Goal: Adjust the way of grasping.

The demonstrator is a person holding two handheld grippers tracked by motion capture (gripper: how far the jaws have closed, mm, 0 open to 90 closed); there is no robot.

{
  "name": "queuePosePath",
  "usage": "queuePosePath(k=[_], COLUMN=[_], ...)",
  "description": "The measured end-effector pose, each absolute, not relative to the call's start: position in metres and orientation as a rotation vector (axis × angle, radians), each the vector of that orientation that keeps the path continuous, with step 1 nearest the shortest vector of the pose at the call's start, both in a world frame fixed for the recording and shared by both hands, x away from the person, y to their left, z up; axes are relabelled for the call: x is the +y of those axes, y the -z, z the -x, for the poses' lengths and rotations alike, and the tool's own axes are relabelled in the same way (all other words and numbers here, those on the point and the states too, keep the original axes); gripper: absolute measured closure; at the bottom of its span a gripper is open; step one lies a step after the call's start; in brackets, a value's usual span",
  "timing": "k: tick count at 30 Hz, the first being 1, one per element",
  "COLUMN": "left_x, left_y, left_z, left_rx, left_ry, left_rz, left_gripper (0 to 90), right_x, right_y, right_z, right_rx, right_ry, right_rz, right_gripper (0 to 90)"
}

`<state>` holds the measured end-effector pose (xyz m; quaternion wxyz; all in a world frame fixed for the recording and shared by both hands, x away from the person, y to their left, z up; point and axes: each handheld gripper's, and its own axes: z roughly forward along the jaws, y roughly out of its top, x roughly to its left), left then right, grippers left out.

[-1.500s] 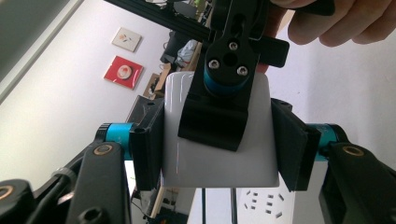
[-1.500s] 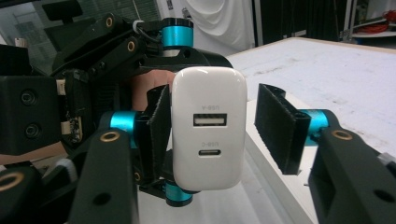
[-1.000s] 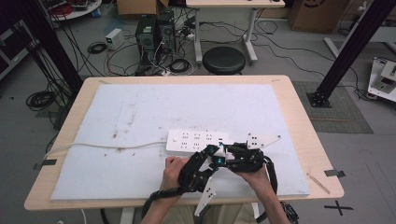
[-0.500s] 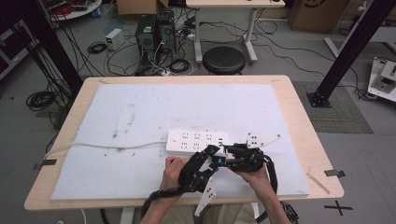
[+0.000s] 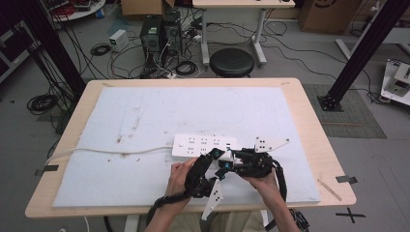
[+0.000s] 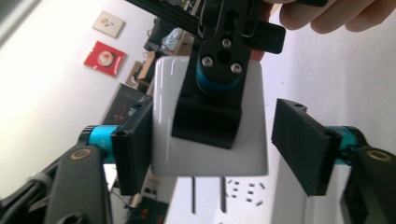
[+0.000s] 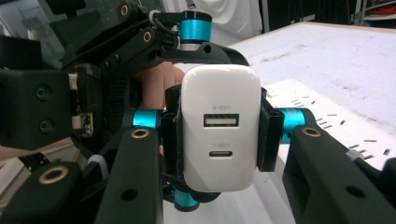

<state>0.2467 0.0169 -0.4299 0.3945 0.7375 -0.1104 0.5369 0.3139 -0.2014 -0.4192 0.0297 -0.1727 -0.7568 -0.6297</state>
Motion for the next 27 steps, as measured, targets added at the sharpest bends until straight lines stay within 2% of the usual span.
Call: queuePosePath(k=[5,10,16,27], left_x=[0.02,0.023,0.029,0.065], left_y=[0.426,0.421,0.418,0.408], left_z=[-0.247,-0.249,-0.248,-0.251], left_rx=[-0.204,-0.166,-0.106,0.141], left_ry=[-1.333,-1.262,-1.199,-1.013], left_rz=[-1.845,-1.85,-1.86,-1.821], left_gripper=[22.8,20.2,20.2,20.2], right_x=[-0.202,-0.203,-0.205,-0.214], right_y=[0.419,0.419,0.419,0.417], right_z=[-0.315,-0.315,-0.316,-0.316], right_rx=[-2.34,-2.341,-2.355,-2.372], right_ry=[1.94,1.941,1.948,1.999], right_rz=[0.549,0.564,0.595,0.643], right_gripper=[63.0,63.0,63.0,63.0])
